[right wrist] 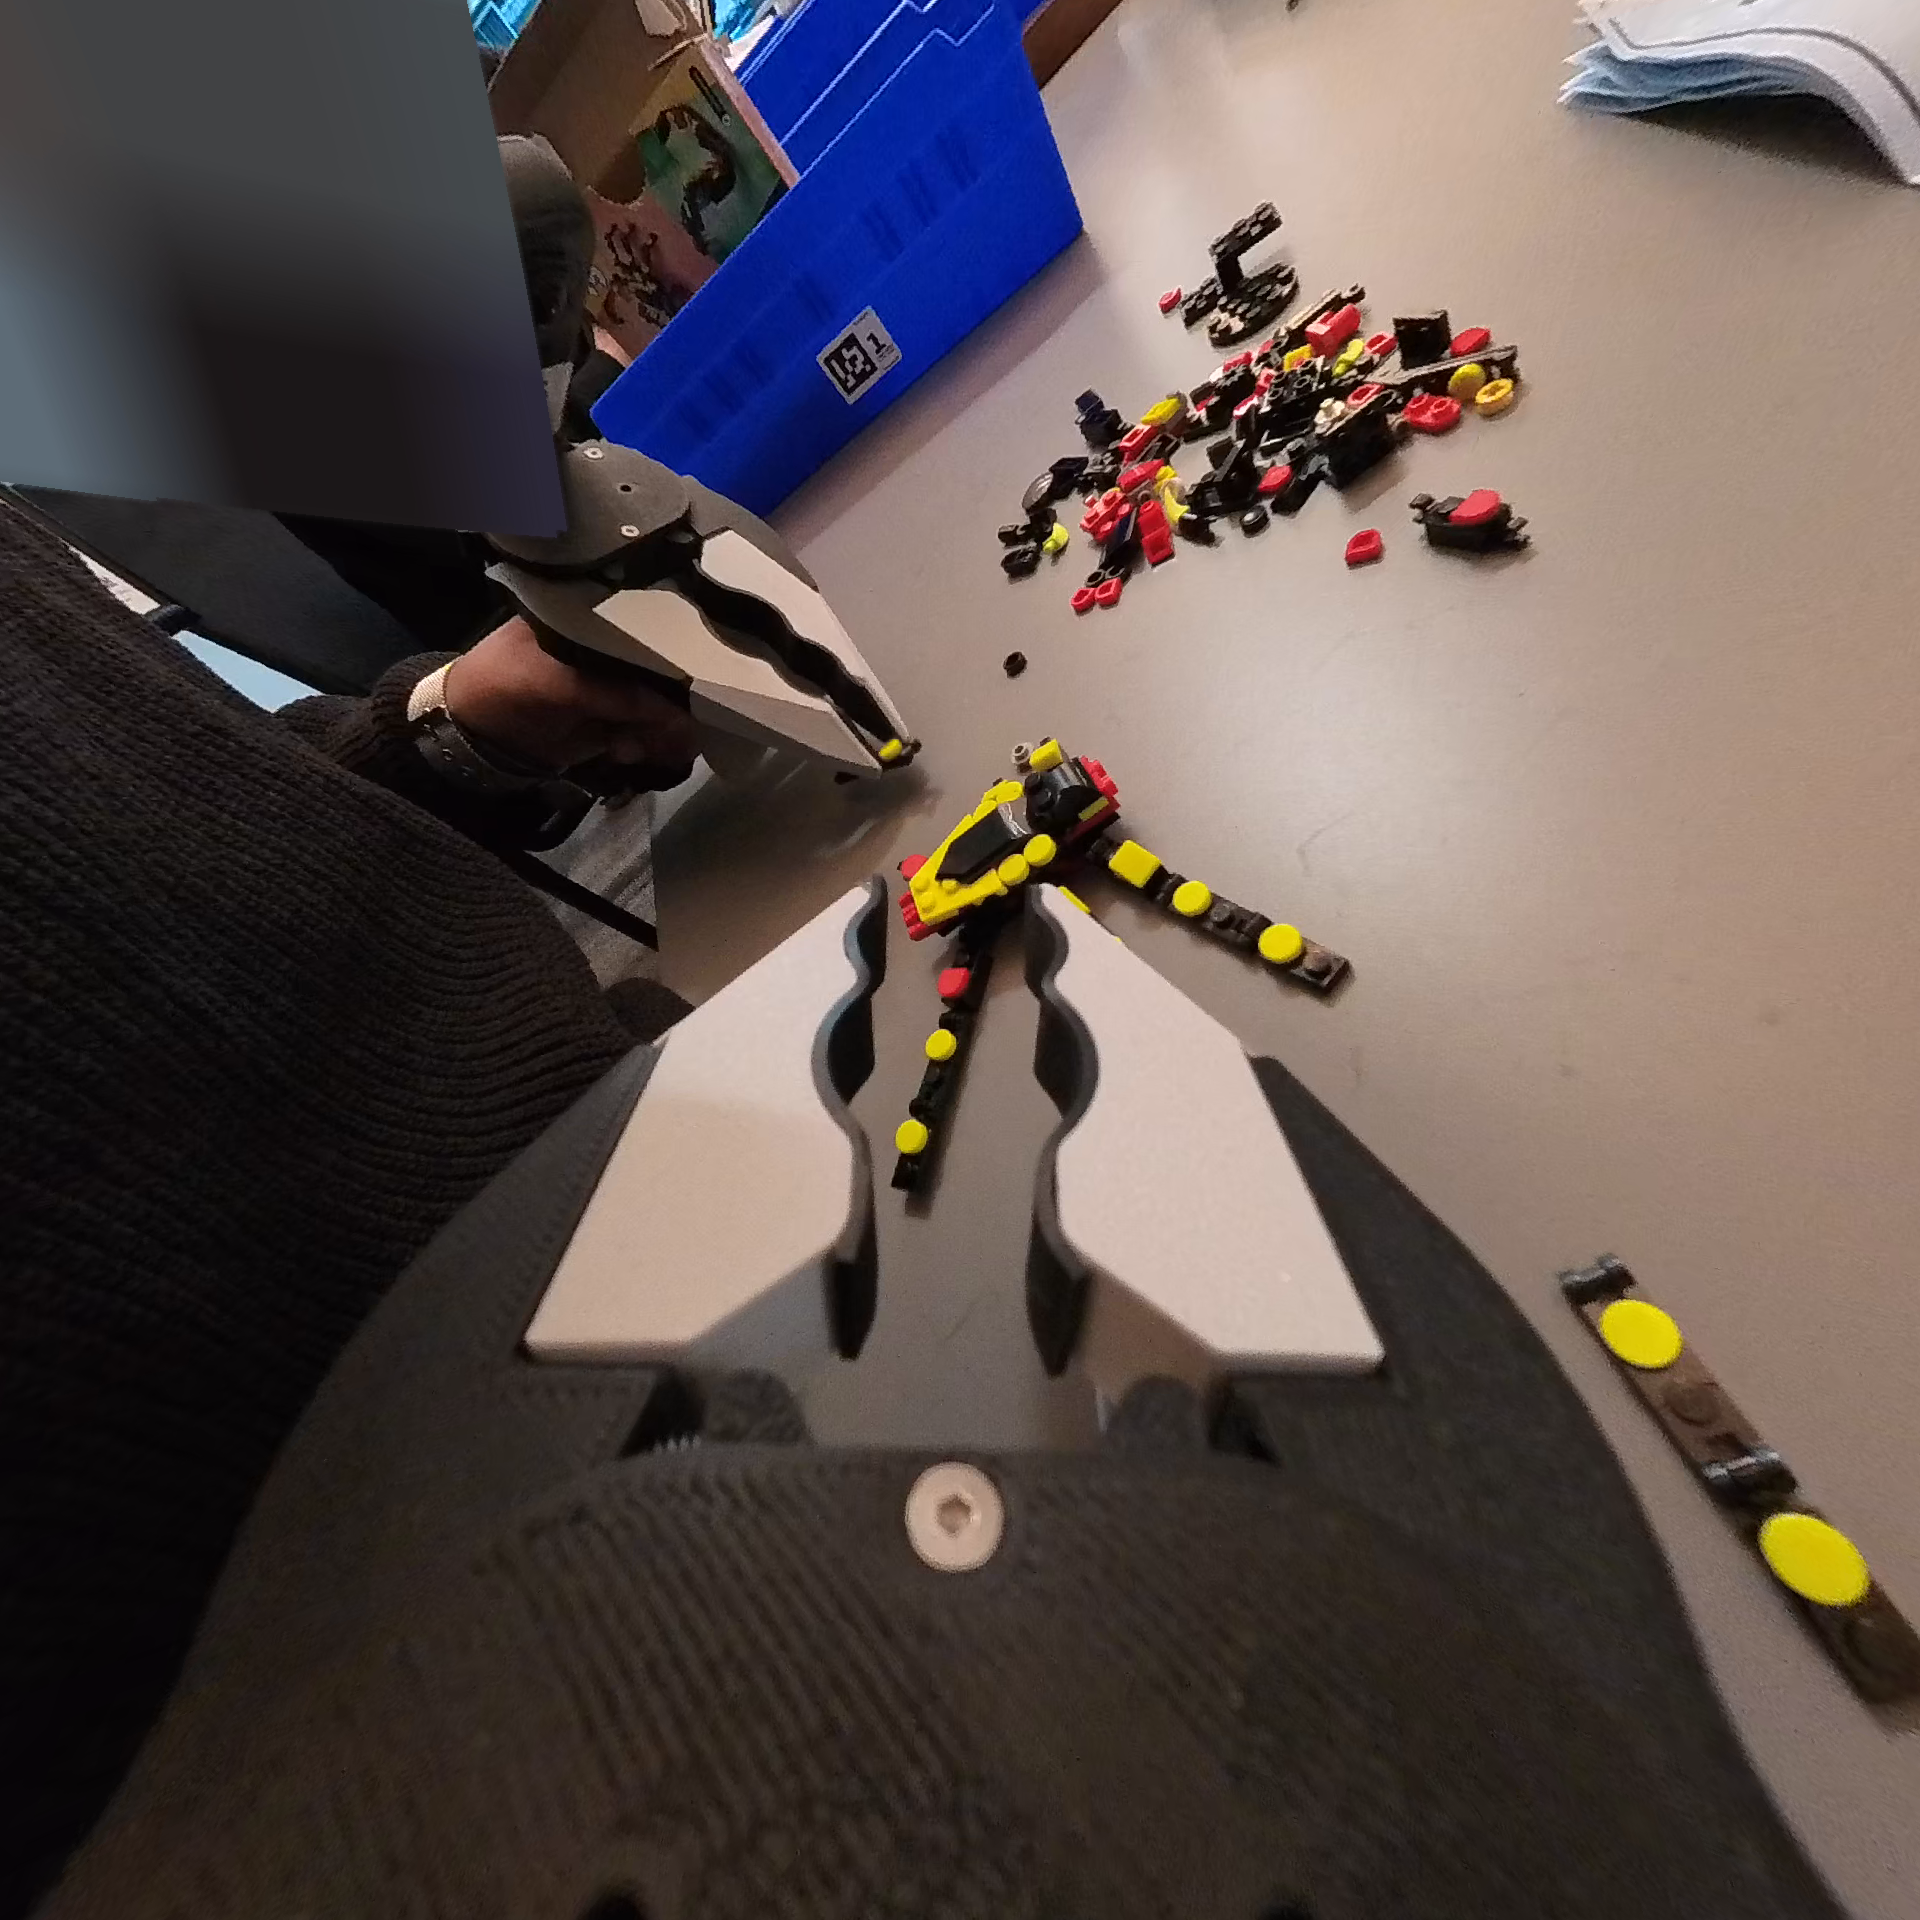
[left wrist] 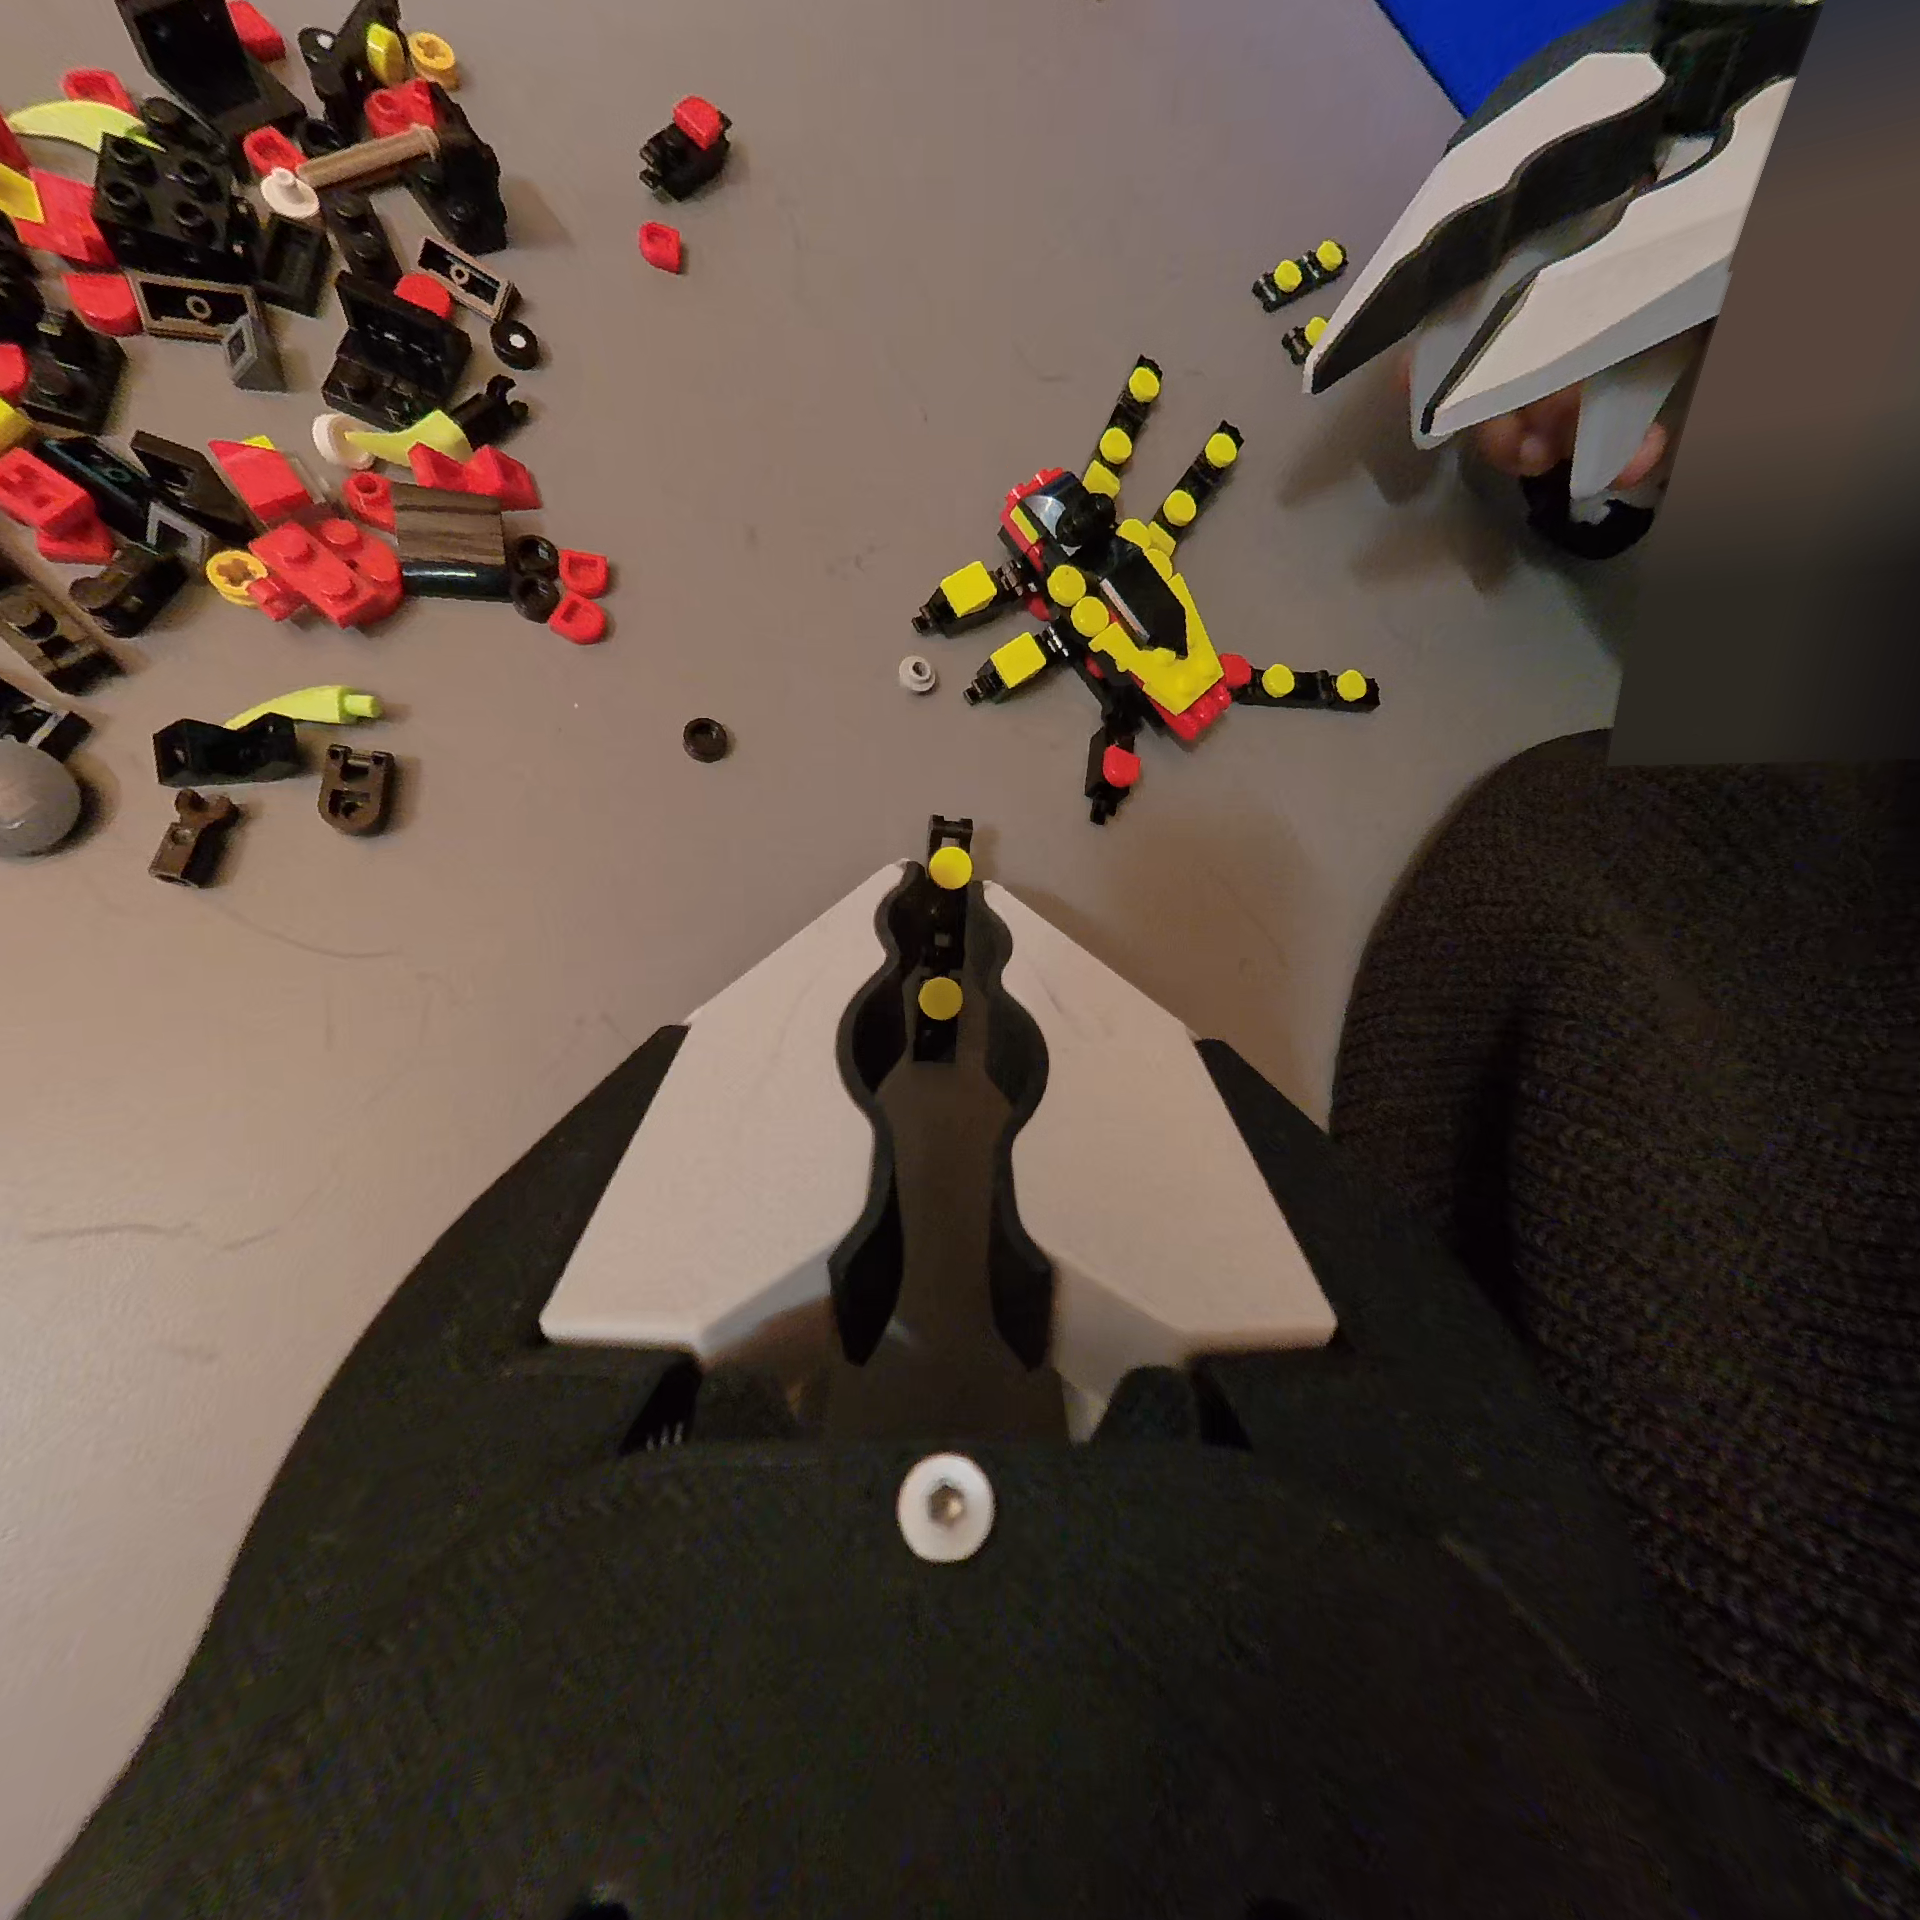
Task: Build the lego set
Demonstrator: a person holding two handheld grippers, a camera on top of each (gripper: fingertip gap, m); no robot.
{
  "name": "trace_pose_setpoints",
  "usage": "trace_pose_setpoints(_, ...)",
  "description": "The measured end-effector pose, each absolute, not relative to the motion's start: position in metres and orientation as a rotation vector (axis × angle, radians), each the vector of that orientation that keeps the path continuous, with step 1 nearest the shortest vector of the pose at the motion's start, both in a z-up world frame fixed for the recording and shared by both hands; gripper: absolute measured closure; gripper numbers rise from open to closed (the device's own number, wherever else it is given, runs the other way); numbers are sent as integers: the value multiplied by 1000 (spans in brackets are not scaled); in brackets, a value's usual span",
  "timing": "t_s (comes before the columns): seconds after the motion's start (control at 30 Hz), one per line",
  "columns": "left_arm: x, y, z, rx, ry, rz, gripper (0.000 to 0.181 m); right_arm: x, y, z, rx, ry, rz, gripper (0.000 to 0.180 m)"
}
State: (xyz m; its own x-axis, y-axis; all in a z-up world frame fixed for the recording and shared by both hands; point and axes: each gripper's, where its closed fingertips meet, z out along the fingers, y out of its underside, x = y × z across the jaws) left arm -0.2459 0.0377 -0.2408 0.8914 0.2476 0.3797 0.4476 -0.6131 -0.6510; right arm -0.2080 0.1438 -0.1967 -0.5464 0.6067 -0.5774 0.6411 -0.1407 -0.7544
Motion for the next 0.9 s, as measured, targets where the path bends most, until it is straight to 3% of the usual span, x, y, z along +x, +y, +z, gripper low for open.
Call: trace_pose_setpoints(0.9, -223, 39, -250, -2350, -360, -340, 175, -207, 147, -170, 1430, 2097, -1980, 162)
